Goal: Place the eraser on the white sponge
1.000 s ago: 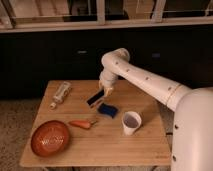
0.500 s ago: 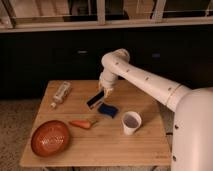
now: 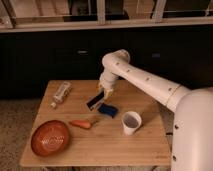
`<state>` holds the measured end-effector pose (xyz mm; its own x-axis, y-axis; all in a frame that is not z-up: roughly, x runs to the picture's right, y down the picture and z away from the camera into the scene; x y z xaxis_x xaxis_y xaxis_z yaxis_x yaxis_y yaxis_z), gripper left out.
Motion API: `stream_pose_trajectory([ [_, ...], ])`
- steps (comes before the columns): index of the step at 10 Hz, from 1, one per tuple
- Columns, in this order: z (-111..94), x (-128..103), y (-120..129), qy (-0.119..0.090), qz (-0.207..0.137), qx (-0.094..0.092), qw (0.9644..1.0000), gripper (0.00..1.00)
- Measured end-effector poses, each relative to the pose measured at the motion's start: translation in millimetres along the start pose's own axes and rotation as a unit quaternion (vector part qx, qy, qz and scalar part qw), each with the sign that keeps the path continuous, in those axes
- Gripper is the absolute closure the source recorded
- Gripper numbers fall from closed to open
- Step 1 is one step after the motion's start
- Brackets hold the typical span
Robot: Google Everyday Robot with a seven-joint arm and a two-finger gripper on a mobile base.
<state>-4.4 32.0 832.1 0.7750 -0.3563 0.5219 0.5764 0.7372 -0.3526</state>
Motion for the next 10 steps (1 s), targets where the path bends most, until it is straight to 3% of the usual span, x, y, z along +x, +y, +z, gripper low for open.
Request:
stream_pose_trajectory([
  [10,6.8,-1.4,5.8,-0.02,0.007,-0.006,0.9998,0.99],
])
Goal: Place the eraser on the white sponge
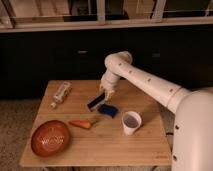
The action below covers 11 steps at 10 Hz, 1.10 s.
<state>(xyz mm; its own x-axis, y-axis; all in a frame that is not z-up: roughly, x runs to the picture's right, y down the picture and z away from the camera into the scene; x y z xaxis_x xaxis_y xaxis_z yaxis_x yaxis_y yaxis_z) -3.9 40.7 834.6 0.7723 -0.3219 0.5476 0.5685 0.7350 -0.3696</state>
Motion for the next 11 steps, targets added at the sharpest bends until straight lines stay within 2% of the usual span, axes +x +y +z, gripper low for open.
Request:
stream_pose_trajectory([
  [11,5.9,5.5,4.2,-0.014,0.017,-0.006,0.9997,0.99],
])
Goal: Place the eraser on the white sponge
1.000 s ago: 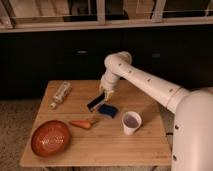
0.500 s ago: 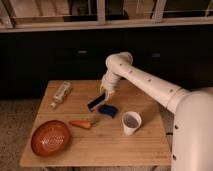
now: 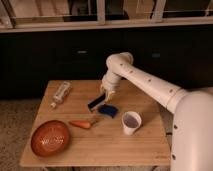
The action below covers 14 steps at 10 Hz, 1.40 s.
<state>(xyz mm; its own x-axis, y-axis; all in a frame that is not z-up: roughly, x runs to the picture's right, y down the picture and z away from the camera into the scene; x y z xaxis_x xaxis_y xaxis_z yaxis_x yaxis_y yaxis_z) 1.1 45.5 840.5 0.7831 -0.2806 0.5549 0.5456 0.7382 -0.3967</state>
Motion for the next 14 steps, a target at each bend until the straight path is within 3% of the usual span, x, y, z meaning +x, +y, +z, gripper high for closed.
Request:
stream_pose_trajectory([
  [14,5.7,7.2,3.3,-0.015,0.028,-0.012,0.9994,0.99],
])
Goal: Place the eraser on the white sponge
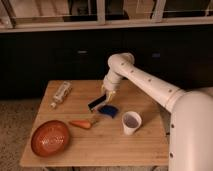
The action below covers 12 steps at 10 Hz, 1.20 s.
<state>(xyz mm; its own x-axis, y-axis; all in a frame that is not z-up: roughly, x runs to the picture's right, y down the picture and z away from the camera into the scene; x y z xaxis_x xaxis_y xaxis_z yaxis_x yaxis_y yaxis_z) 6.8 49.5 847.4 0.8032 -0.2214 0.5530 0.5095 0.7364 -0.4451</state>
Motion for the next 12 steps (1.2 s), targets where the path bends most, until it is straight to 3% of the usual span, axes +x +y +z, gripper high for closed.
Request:
stream_pose_trajectory([
  [4,1.9,0.2,0.8,-0.005,0.007,-0.002,1.0,0.98],
  [5,2.1,-0.2,1.1,-0.006,0.008,-0.002,0.9999,0.94],
  [7,3.0,1.4,4.4,-0.009,0.015,-0.004,0.9998,0.74],
  [12,5.4,1.9,7.7,-0.012,0.026,-0.007,0.9996,0.72],
])
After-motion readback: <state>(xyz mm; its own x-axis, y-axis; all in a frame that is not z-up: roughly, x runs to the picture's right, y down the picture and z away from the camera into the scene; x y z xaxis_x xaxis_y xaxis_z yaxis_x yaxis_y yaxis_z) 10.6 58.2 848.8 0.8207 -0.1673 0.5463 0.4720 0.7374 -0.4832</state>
